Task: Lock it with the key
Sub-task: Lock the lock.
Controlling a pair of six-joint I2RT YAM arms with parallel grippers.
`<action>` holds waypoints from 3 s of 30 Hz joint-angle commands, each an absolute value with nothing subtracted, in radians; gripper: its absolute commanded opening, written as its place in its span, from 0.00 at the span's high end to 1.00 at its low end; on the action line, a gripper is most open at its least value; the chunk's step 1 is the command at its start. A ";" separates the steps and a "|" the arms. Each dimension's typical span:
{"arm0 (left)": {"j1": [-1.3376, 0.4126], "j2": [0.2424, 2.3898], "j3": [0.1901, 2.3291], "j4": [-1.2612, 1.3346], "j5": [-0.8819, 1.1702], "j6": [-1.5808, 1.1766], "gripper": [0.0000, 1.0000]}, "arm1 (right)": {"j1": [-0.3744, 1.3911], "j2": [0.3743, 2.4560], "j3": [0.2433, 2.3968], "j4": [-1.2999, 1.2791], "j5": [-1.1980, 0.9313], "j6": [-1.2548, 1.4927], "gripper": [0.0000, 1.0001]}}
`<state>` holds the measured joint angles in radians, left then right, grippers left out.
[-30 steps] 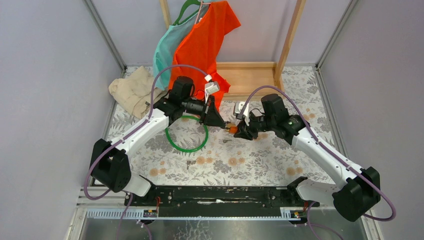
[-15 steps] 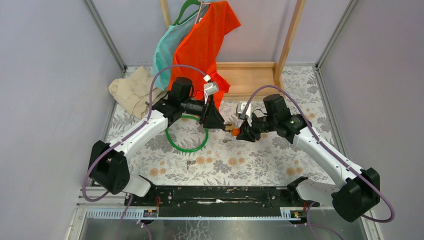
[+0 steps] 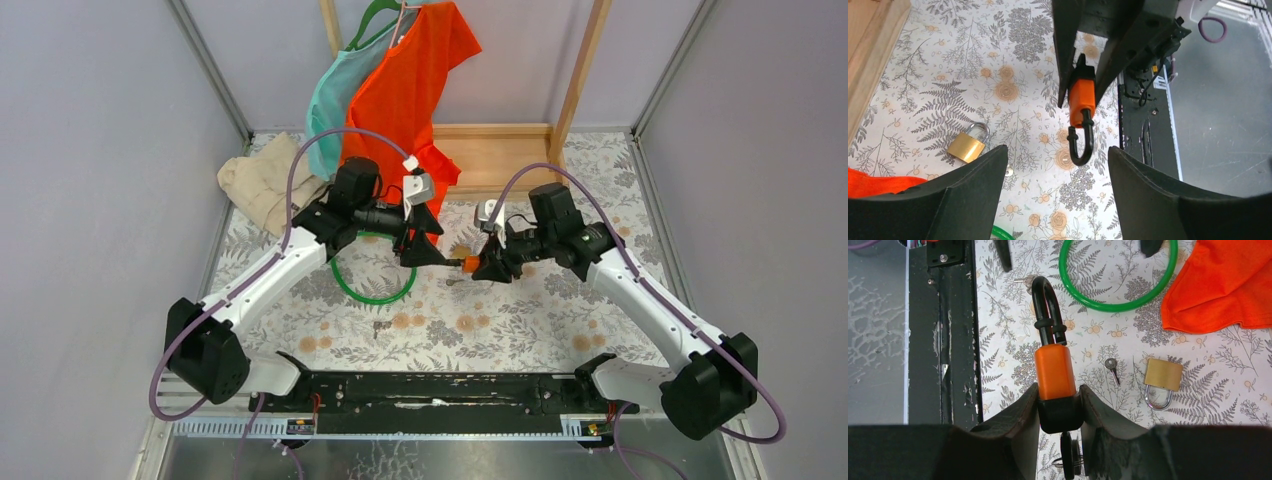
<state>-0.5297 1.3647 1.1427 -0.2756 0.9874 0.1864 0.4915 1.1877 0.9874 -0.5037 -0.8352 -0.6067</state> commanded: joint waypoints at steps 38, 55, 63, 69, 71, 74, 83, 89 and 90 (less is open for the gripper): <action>-0.676 1.381 1.163 -0.321 0.849 0.313 0.72 | 0.438 1.185 1.026 -0.463 -0.927 -0.563 1.00; -0.677 1.383 1.167 -0.321 0.869 0.296 0.94 | 0.438 1.192 1.024 -0.460 -0.915 -0.562 1.00; -0.675 1.374 1.148 -0.282 0.882 0.251 1.00 | 0.429 1.173 1.015 -0.424 -0.910 -0.517 0.64; -0.669 1.372 1.150 -0.272 0.907 0.232 1.00 | 0.417 1.158 1.003 -0.416 -0.911 -0.515 0.45; -0.665 1.373 1.154 -0.269 0.913 0.227 1.00 | 0.413 1.153 0.999 -0.418 -0.915 -0.522 0.43; -0.658 1.370 1.154 -0.258 0.927 0.211 1.00 | 0.409 1.149 0.997 -0.434 -0.931 -0.546 0.41; -0.630 1.374 1.145 -0.192 0.976 0.129 1.00 | 0.409 1.157 1.008 -0.487 -1.006 -0.595 0.50; -0.617 1.379 1.134 -0.151 0.998 0.085 1.00 | 0.408 1.153 1.018 -0.485 -1.024 -0.586 0.57; -0.617 1.378 1.132 -0.150 0.998 0.085 1.00 | 0.407 1.152 1.018 -0.483 -1.026 -0.583 0.58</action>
